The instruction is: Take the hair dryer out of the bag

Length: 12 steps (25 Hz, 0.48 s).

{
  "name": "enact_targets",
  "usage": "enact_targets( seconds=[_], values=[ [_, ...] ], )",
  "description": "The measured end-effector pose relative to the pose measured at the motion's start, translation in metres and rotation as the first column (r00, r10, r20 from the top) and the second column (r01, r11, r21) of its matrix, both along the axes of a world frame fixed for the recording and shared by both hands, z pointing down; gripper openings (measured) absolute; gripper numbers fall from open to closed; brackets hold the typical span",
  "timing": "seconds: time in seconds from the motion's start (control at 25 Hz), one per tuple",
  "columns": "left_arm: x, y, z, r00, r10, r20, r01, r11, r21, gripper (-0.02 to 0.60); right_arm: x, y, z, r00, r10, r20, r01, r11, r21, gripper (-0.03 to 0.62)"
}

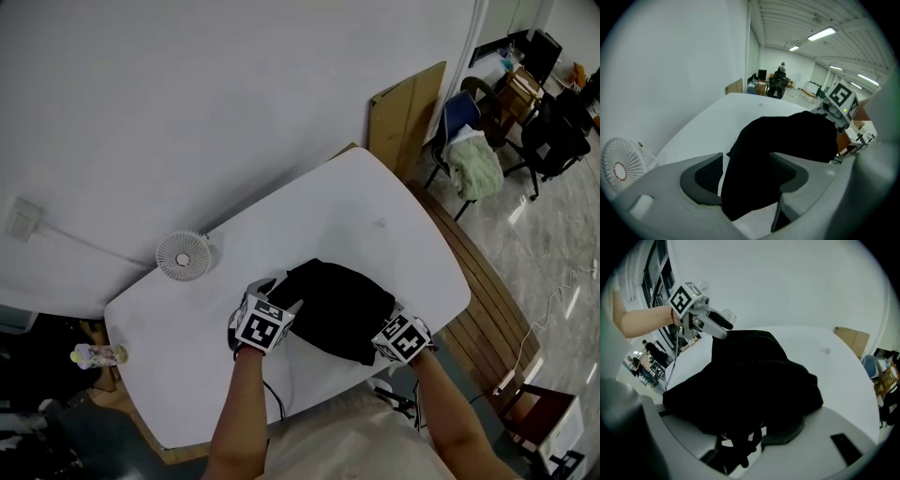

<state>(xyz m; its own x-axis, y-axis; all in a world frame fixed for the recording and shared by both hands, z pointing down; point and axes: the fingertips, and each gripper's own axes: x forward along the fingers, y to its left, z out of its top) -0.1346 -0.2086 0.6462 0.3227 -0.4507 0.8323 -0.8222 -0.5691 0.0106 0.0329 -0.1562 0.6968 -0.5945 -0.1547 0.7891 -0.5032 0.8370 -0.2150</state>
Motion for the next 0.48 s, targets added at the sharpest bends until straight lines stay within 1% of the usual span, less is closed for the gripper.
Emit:
enact_targets(
  seconds=[0.04, 0.12, 0.28, 0.32, 0.4, 0.44, 0.48],
  values=[
    [-0.001, 0.002, 0.007, 1.0, -0.003, -0.012, 0.002, 1.0, -0.029, 0.295, 0.001, 0.001, 0.0, 1.0, -0.017, -0.001, 0.017, 1.0, 0.004, 0.202],
    [-0.002, 0.005, 0.017, 0.998, -0.022, -0.061, 0.018, 0.997, -0.07, 0.295, 0.002, 0.004, 0.0, 0.999, -0.043, -0.007, 0.044, 0.999, 0.01, 0.202],
    [-0.001, 0.014, 0.025, 0.986, -0.059, -0.153, 0.037, 0.989, -0.141, 0.29, 0.004, 0.008, 0.0, 0.998, -0.064, -0.011, 0.064, 0.998, 0.015, 0.202],
    [0.0, 0.017, 0.026, 0.984, -0.062, -0.165, 0.035, 0.987, -0.16, 0.253, 0.004, 0.009, -0.001, 0.998, -0.069, -0.012, 0.069, 0.997, 0.016, 0.202],
    [-0.002, 0.022, 0.024, 0.981, -0.076, -0.176, 0.044, 0.983, -0.178, 0.038, 0.003, 0.01, -0.002, 0.997, -0.08, -0.016, 0.081, 0.997, 0.02, 0.202],
    [-0.004, 0.024, 0.023, 0.98, -0.094, -0.174, 0.061, 0.981, -0.183, 0.018, 0.001, 0.01, -0.003, 0.996, -0.087, -0.018, 0.087, 0.996, 0.021, 0.201],
    [-0.008, 0.025, 0.022, 0.978, -0.119, -0.17, 0.086, 0.978, -0.19, 0.017, 0.0, 0.01, -0.005, 0.995, -0.094, -0.019, 0.094, 0.995, 0.024, 0.202]
  ],
)
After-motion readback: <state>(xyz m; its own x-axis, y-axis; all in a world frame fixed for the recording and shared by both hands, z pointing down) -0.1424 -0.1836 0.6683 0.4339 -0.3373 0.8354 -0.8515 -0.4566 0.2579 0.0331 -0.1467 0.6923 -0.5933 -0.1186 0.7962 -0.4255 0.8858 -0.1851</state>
